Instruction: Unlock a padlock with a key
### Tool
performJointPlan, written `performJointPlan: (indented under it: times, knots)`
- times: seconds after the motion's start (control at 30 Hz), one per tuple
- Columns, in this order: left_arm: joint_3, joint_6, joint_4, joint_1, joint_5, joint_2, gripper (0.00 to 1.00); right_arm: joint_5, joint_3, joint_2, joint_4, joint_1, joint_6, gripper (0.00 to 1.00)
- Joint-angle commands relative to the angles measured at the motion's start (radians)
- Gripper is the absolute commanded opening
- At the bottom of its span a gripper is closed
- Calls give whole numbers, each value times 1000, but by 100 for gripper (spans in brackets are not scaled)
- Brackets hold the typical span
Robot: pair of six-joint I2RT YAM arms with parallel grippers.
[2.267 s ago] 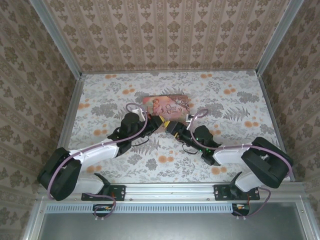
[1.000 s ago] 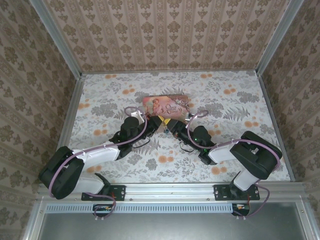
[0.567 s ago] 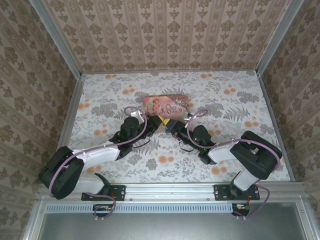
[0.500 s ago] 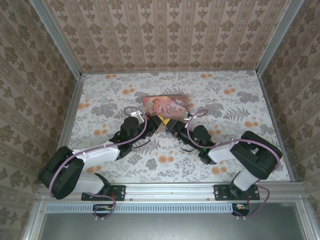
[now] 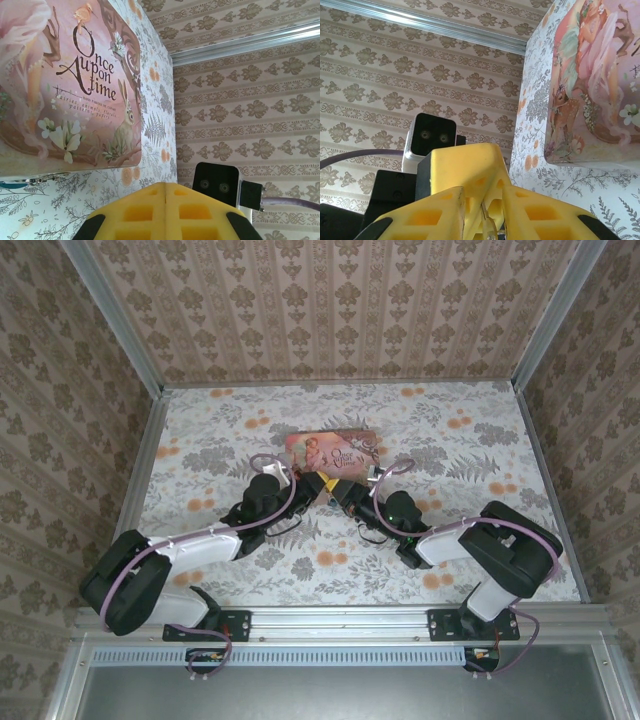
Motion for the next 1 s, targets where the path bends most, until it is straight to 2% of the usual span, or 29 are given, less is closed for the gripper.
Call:
performJointPlan:
  times: [0.0, 0.4, 0.53, 0.67, 0.97]
  knots:
    - [3, -11, 52, -8, -13, 5, 0, -16, 6, 18, 49, 5, 9, 28]
    - [1, -10, 56, -8, -19, 4, 0, -13, 0, 23, 53, 8, 14, 21]
    - [-2, -11, 57, -8, -27, 7, 0, -13, -4, 19, 55, 13, 17, 21]
    - [-4, -9, 60, -8, -30, 7, 0, -13, -12, 11, 55, 18, 15, 25]
    - [-3, -8, 59, -7, -33, 10, 0, -10, -23, -2, 54, 21, 12, 22]
